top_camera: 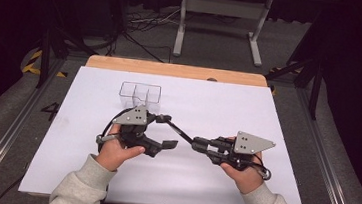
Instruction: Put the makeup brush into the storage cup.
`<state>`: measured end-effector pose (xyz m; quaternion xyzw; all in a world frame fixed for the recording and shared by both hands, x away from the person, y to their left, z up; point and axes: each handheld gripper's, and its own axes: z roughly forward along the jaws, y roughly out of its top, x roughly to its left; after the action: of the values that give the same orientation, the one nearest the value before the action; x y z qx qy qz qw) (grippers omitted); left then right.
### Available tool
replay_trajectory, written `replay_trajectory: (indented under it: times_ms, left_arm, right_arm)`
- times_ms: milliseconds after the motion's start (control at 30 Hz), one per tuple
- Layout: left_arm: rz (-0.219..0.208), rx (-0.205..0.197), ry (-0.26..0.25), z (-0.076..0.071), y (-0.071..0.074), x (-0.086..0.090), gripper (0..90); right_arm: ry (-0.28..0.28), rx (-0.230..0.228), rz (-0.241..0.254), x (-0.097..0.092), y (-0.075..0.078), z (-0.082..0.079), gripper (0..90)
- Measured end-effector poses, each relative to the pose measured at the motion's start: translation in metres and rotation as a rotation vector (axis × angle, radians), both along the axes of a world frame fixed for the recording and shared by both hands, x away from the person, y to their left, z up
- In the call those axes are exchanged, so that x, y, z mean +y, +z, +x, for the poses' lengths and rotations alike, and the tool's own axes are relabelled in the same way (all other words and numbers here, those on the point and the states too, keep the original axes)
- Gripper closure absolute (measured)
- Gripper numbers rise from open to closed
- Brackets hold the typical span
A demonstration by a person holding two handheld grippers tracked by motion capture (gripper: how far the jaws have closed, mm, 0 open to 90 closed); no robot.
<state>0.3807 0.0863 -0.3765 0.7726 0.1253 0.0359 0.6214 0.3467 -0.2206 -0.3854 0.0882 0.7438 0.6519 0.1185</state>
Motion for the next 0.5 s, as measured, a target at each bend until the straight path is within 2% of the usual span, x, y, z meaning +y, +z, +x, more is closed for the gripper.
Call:
replay_trajectory:
  times_ms: [233,300,467,500]
  left_arm:
    - [-0.049,0.006,-0.028,-0.0024,0.0034,-0.0057,24.2]
    - [-0.060,0.005,-0.047,-0.0034,0.0040,-0.0073,28.5]
    - [-0.063,0.004,-0.079,-0.0040,0.0033,-0.0087,49.3]
    - [-0.062,0.009,-0.088,-0.0042,0.0028,-0.0088,49.3]
  right_arm:
    - [-0.006,0.005,0.002,-0.0023,-0.0008,0.0005,79.7]
    - [-0.009,0.004,-0.001,-0.0022,-0.0010,0.0005,79.7]
    - [-0.002,0.002,-0.010,-0.0009,-0.0018,0.0007,79.7]
    - [-0.003,0.005,-0.013,-0.0007,-0.0024,0.0008,79.7]
